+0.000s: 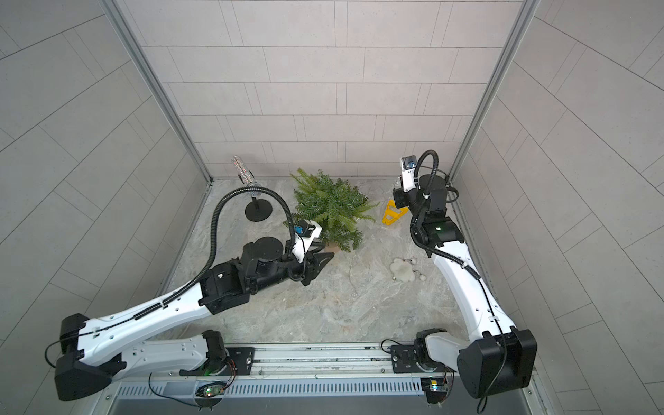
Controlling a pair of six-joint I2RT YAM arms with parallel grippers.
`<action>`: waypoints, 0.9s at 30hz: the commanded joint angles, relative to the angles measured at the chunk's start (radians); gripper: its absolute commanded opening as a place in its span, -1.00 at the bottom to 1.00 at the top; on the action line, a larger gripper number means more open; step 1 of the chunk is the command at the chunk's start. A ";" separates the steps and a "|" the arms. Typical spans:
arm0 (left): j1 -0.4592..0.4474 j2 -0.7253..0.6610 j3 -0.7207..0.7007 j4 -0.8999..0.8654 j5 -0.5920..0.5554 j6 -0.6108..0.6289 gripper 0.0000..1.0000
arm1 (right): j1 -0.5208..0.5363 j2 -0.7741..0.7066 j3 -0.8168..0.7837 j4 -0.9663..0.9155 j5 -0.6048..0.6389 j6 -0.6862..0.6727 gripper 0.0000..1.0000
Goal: Remove string lights from the small christmas tree
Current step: Remove the light string from the Christmas tree.
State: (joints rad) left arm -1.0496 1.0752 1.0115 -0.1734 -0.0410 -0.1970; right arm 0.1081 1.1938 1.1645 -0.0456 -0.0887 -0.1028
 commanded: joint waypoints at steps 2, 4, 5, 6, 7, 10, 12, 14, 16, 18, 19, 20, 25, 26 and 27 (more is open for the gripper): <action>0.051 -0.051 0.035 -0.083 -0.057 0.030 -0.14 | -0.005 0.010 0.075 0.063 -0.010 0.014 -1.00; 0.068 -0.067 0.034 -0.103 -0.060 0.030 -0.14 | -0.005 0.019 0.102 0.073 -0.009 0.015 -1.00; 0.075 -0.075 0.033 -0.109 -0.060 0.030 -0.14 | -0.005 0.025 0.116 0.080 -0.009 0.014 -1.00; 0.081 -0.080 0.029 -0.115 -0.061 0.031 -0.14 | -0.005 0.034 0.130 0.087 -0.011 0.008 -1.00; 0.086 -0.084 0.027 -0.118 -0.060 0.030 -0.14 | -0.004 0.045 0.141 0.092 -0.012 0.004 -1.00; 0.099 -0.090 0.024 -0.123 -0.062 0.029 -0.14 | -0.005 0.088 0.173 0.109 -0.016 -0.003 -1.00; 0.105 -0.092 0.026 -0.124 -0.065 0.028 -0.14 | -0.004 0.117 0.187 0.124 -0.033 0.002 -1.00; 0.110 -0.091 0.029 -0.127 -0.066 0.028 -0.14 | -0.005 0.142 0.200 0.135 -0.037 0.002 -1.00; 0.115 -0.095 0.033 -0.136 -0.067 0.029 -0.14 | -0.005 0.164 0.216 0.136 -0.029 -0.013 -1.00; 0.123 -0.099 0.035 -0.146 -0.064 0.031 -0.14 | -0.005 0.185 0.239 0.127 -0.005 -0.045 -1.00; 0.127 -0.101 0.036 -0.151 -0.062 0.031 -0.14 | -0.006 0.194 0.251 0.119 0.007 -0.060 -1.00; 0.130 -0.101 0.036 -0.154 -0.059 0.030 -0.14 | -0.006 0.200 0.264 0.111 0.021 -0.077 -1.00; 0.151 -0.094 0.031 -0.140 -0.036 0.033 -0.14 | -0.008 0.218 0.318 0.098 0.047 -0.122 -1.00; 0.154 -0.091 0.032 -0.137 -0.031 0.032 -0.14 | -0.007 0.224 0.328 0.096 0.050 -0.129 -1.00; 0.155 -0.092 0.032 -0.136 -0.027 0.032 -0.14 | -0.007 0.230 0.336 0.094 0.054 -0.140 -1.00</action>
State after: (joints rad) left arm -0.9031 0.9905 1.0134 -0.3092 -0.0837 -0.1822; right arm 0.1036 1.4193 1.4605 0.0406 -0.0608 -0.1936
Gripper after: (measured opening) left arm 0.433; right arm 0.042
